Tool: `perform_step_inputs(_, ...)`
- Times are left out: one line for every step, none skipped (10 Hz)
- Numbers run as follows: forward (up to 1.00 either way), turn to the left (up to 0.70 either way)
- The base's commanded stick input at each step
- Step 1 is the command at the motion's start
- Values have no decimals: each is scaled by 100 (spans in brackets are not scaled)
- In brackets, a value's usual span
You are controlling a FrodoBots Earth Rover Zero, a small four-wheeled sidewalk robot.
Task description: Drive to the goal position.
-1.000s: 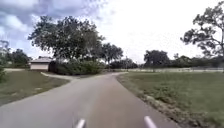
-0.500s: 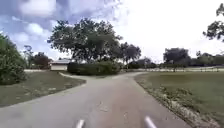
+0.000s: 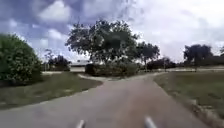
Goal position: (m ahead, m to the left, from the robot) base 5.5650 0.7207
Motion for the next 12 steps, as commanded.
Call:
perform_step_inputs(69, 3)
perform_step_inputs(69, 3)
perform_step_inputs(69, 3)
perform_step_inputs(69, 3)
perform_step_inputs(69, 3)
perform_step_inputs(69, 3)
perform_step_inputs(69, 3)
perform_step_inputs(69, 3)
perform_step_inputs(69, 3)
perform_step_inputs(69, 3)
perform_step_inputs(69, 3)
perform_step_inputs(69, 3)
